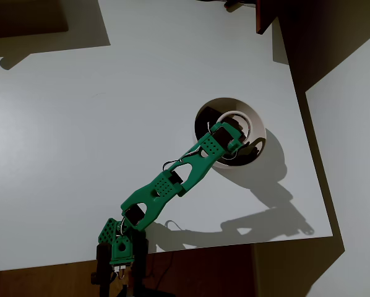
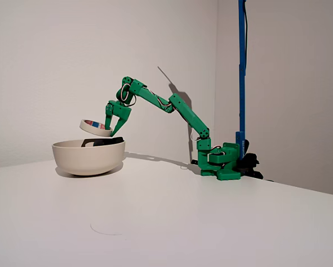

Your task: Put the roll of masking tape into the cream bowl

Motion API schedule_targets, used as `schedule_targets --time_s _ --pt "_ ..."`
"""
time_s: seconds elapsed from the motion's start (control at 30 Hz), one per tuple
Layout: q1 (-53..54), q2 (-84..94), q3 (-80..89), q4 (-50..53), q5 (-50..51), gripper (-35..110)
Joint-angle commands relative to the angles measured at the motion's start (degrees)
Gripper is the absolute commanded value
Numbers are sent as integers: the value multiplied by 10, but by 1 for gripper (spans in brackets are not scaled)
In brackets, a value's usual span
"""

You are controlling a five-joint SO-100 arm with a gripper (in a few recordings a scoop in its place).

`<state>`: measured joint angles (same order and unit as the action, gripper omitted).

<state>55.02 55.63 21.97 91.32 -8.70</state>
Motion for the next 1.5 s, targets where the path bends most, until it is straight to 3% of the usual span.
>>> schedule_targets --time_s 0.0,0.5,0.53,0.63,0.67,1.0,1.07,1.47 --pt "-5 13 -30 -16 -10 -8" --pt "7 -29 -30 -16 -16 -8" --pt "6 -26 -30 -13 -13 -6" --pt "3 -24 -30 -5 -13 19" --pt "1 -24 -30 -5 -14 20" --pt "-4 -19 -30 -9 -4 13" --pt "-4 -14 -30 -10 4 -8" --pt "-32 60 -30 -20 58 -8"
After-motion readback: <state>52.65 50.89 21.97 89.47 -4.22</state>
